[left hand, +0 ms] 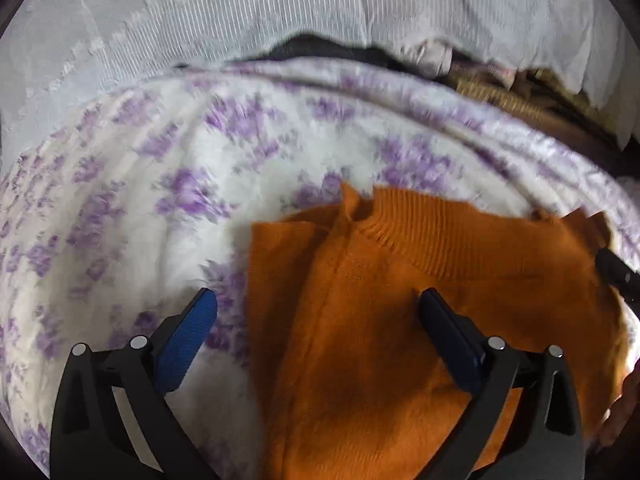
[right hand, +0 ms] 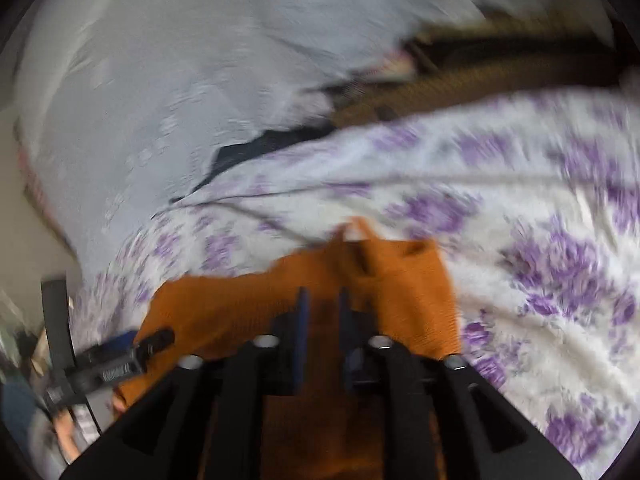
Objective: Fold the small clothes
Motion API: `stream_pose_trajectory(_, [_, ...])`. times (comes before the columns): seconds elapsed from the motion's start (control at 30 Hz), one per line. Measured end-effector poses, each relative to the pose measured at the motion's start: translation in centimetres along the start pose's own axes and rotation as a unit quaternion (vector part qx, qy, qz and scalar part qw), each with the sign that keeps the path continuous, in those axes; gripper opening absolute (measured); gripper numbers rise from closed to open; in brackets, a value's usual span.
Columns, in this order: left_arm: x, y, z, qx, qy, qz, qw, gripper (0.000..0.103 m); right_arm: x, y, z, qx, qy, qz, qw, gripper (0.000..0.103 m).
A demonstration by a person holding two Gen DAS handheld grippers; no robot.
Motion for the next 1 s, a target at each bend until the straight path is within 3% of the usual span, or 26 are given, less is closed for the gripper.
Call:
stream_pose_trajectory(0.07, [-0.1, -2.0, -0.8, -0.016, 0.019, -0.034, 0.9991, 0.099, -0.9, -0.5, 2.0, 0.007, -0.04, -0.004, 0.999, 0.036])
stream_pose_trajectory(0.13, [-0.8, -2.7, -2.2, -0.032, 0.05, -0.041, 0.9974, 0.099, -2.8, 0.2, 4.3, 0.014, -0.093, 0.024, 0.995, 0.042])
stream_pose_trajectory(0.2, [-2.0, -1.1, -3.8, 0.005, 0.101, -0.013, 0.9947, 0.099, -5.0, 2.2, 5.3, -0.013, -0.144, 0.082, 0.986, 0.062])
stream_pose_trajectory(0.27, [-2.8, -0.2, -4.5, 0.033, 0.123, -0.021, 0.9917, 0.099, -5.3, 2.2, 5.9, -0.008, -0.165, 0.088, 0.982, 0.069])
stream_pose_trajectory(0.37, [-2.8, -1.7, -3.8, 0.032, 0.11, -0.035, 0.9927, 0.099, -5.3, 1.4, 5.8, -0.021, -0.171, 0.075, 0.982, 0.068])
stream_pose_trajectory(0.5, [-4.7, -4.2, -2.5, 0.002, 0.089, -0.033, 0.9955, 0.099, -6.5, -2.3, 6.1, -0.05, -0.199, 0.034, 0.978, 0.069])
stream_pose_trajectory(0.6, [-6.9, -3.7, -2.6, 0.017, 0.117, 0.003, 0.993, 0.099, -8.4, -2.6, 4.8, -0.1, -0.219, 0.07, 0.968, 0.072])
stream_pose_trajectory(0.7, [-7.0, -3.3, -2.8, 0.019, 0.121, 0.005, 0.9925, 0.099, -8.4, -1.8, 4.9, -0.105, -0.227, 0.08, 0.965, 0.074])
stream_pose_trajectory(0.8, [-6.4, -4.6, -2.2, -0.003, 0.095, -0.013, 0.9954, 0.099, -7.1, -3.2, 5.8, -0.076, -0.215, 0.029, 0.973, 0.074])
stream_pose_trajectory(0.87, [-4.8, -5.7, -1.7, -0.013, 0.063, -0.045, 0.9969, 0.099, -5.1, -4.5, 5.5, -0.094, -0.191, -0.028, 0.977, 0.074])
stream_pose_trajectory(0.93, [-2.9, -5.2, -1.8, -0.001, 0.049, -0.046, 0.9977, 0.099, -2.6, -4.1, 4.3, -0.107, -0.15, -0.06, 0.981, 0.067])
stream_pose_trajectory(1.0, [-1.5, -3.5, -2.1, -0.002, 0.036, -0.025, 0.999, 0.099, -1.5, -1.8, 2.7, -0.096, -0.098, -0.027, 0.99, 0.047])
Point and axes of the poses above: each gripper's, at about its wrist camera, not at the fingertips, and y roughly the way its jaws point, z to its left, x to its top, the point moved 5 cm from there along y, roughly the way its jaws point, and after that the axes turned 2 degrees about y, right-handed, at the moved point
